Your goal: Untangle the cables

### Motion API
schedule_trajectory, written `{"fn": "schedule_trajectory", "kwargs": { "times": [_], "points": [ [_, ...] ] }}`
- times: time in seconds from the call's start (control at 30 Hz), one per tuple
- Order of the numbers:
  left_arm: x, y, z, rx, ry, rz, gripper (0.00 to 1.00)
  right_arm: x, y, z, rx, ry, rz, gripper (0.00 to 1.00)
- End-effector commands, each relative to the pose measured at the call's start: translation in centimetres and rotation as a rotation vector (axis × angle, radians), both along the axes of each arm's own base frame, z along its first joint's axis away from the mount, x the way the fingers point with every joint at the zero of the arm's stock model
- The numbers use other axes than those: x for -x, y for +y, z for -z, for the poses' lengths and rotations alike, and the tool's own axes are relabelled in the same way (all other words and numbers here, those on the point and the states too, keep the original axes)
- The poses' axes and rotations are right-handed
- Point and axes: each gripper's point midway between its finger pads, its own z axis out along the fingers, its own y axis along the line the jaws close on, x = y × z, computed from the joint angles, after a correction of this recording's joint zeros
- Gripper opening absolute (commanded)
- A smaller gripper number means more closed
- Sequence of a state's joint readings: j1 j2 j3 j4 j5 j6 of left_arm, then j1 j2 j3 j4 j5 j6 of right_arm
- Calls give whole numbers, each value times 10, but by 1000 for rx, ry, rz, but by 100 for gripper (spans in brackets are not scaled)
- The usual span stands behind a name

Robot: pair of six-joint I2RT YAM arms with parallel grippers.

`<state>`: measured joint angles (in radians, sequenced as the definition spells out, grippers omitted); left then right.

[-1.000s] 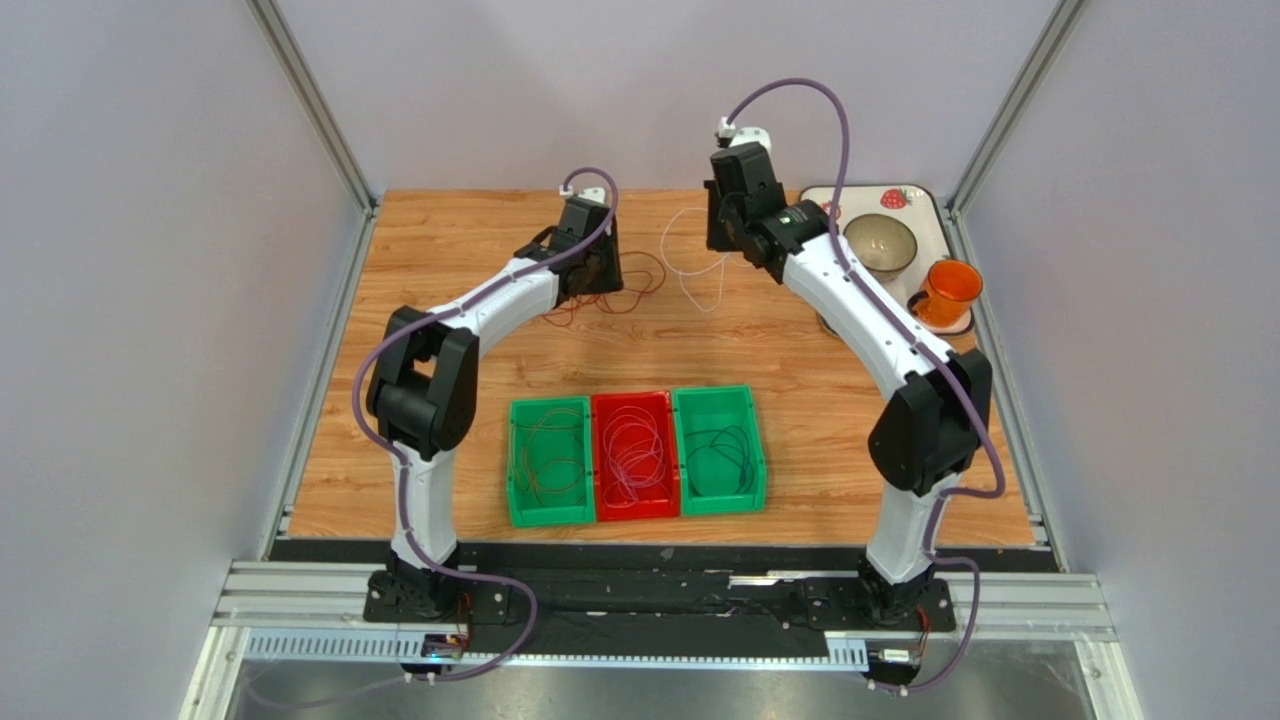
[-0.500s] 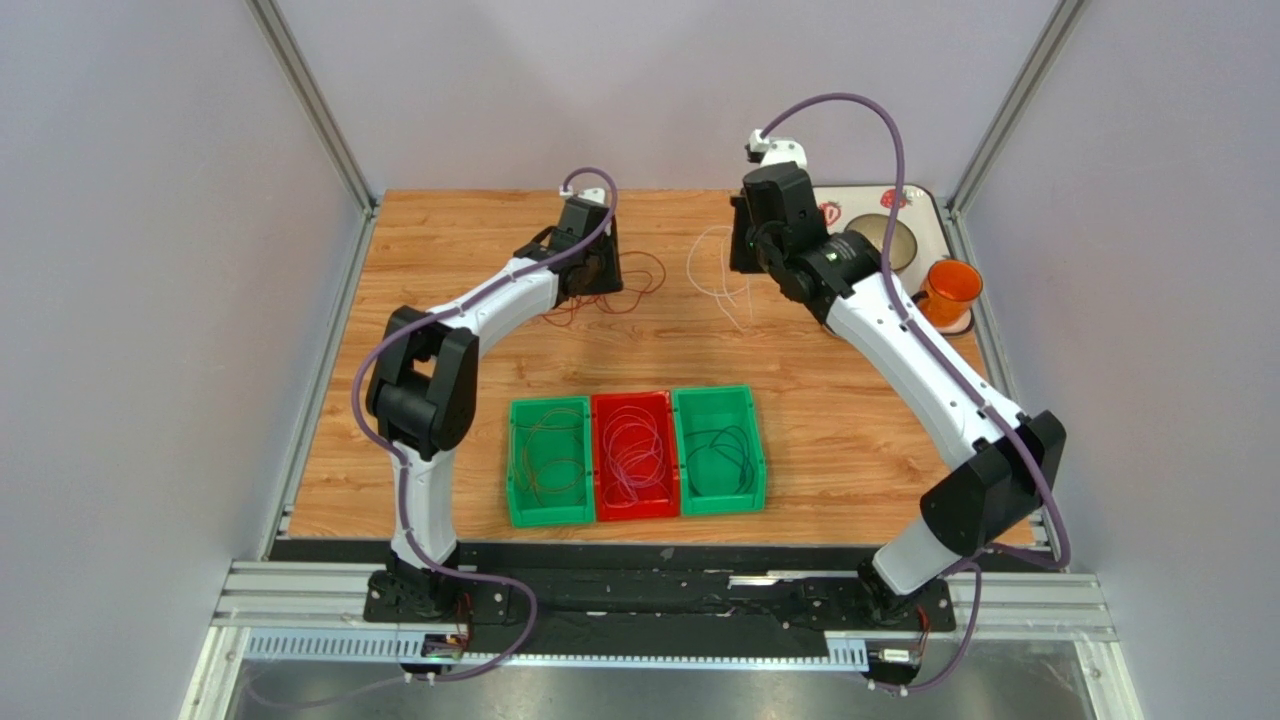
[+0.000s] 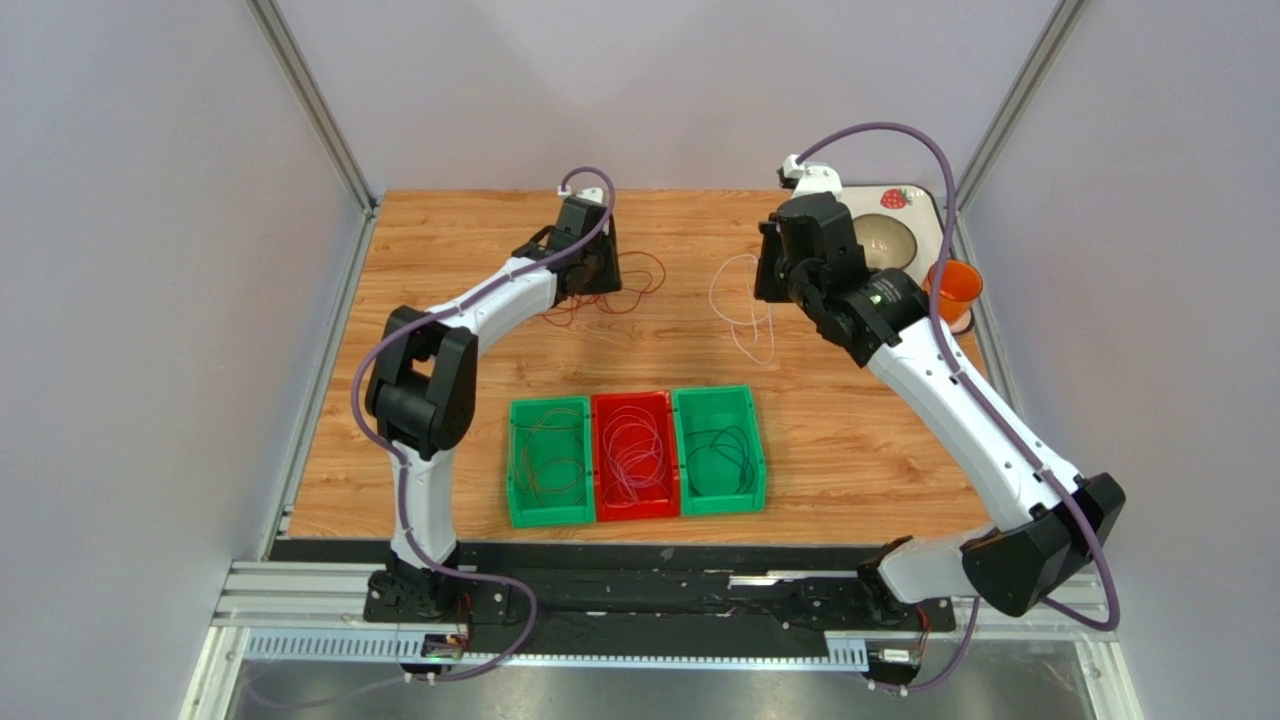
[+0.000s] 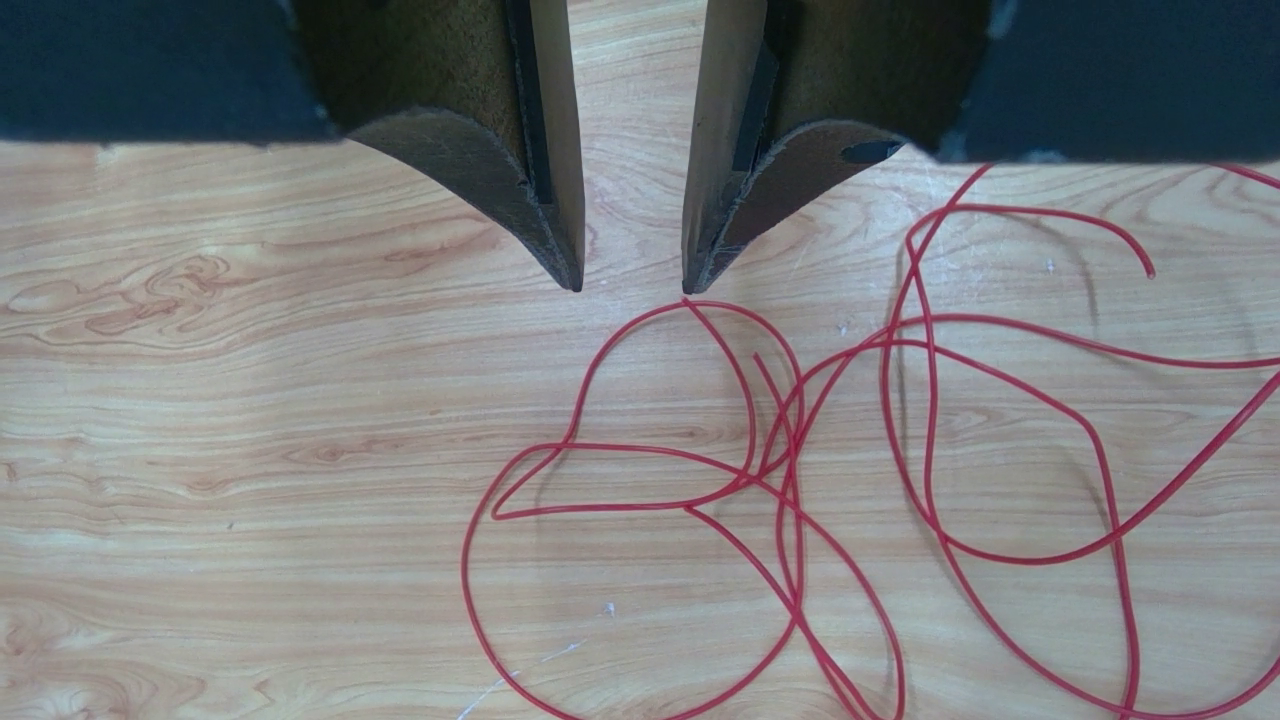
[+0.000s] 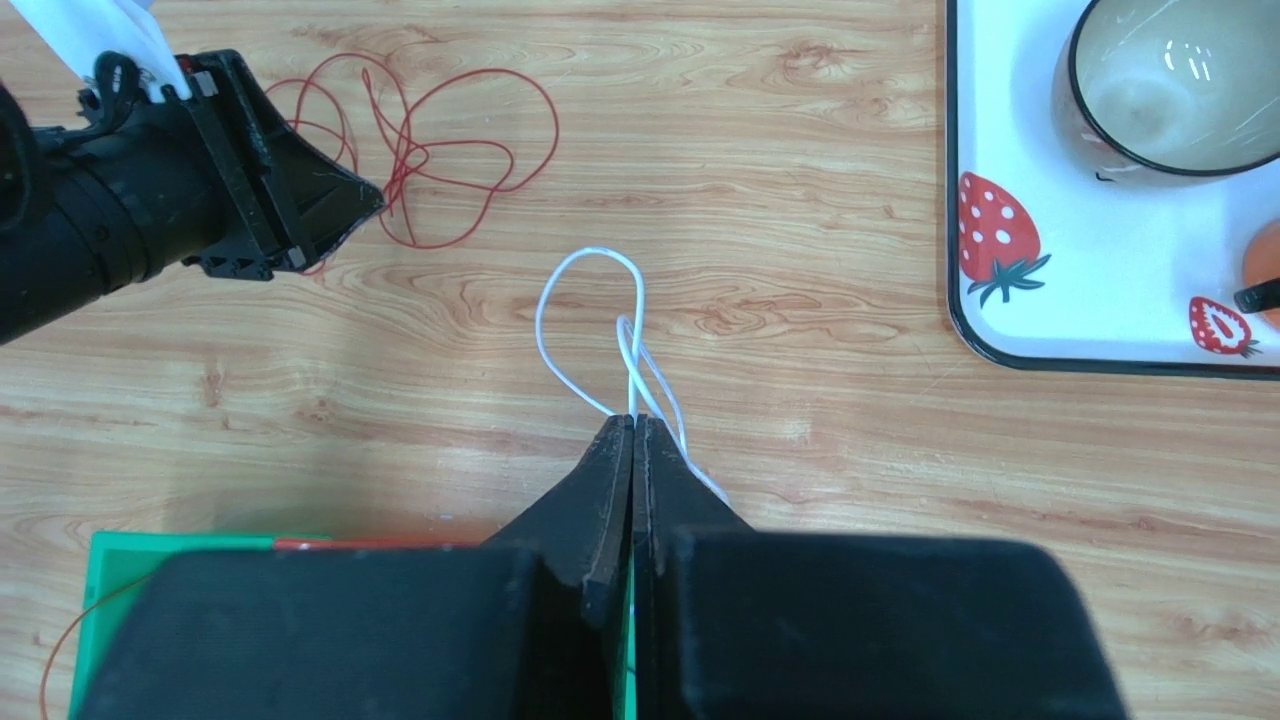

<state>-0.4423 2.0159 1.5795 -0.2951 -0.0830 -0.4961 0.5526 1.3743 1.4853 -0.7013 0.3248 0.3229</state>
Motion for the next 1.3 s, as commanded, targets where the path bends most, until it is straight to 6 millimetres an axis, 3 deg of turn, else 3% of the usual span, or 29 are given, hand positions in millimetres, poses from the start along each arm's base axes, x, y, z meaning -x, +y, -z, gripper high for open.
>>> {"fn": "schedule_trajectory", "kwargs": {
  "times": [0.0, 0.27, 0.43, 0.53, 0.57, 0.6, 0.63, 0.67, 0.77, 0.97, 1.27],
  "points": [
    [-6, -1, -10, 30, -26, -6, 39, 15, -3, -24, -49, -53, 2, 0],
    [-6, -1, -8, 28, -22, -8, 38, 42, 1, -32, -97, -40, -49, 0],
    [-5, -1, -8, 30, -19, -8, 38, 57, 7, -26, -125, -21, -80, 0],
    [-4, 0, -8, 30, -16, -7, 38, 54, 3, -12, -92, -1, -54, 0],
    [-4, 0, -8, 29, -16, -9, 38, 51, 1, -6, -77, 11, -35, 6],
    [-4, 0, -9, 29, -19, -7, 38, 47, 0, 8, -46, 52, -7, 19],
    [-4, 0, -9, 29, -19, -7, 38, 43, -5, 15, -20, 64, 27, 35],
    [-4, 0, -7, 28, -17, -8, 38, 40, -7, 24, 6, 85, 49, 58],
    [-4, 0, -8, 28, -17, -7, 38, 29, -23, 58, 68, 171, 176, 81],
    [-4, -2, -9, 33, -19, -1, 38, 11, -60, 127, 5, 374, 344, 80],
    [-5, -1, -10, 35, -20, 1, 38, -10, -92, 191, -17, 515, 460, 78]
  ]
}}
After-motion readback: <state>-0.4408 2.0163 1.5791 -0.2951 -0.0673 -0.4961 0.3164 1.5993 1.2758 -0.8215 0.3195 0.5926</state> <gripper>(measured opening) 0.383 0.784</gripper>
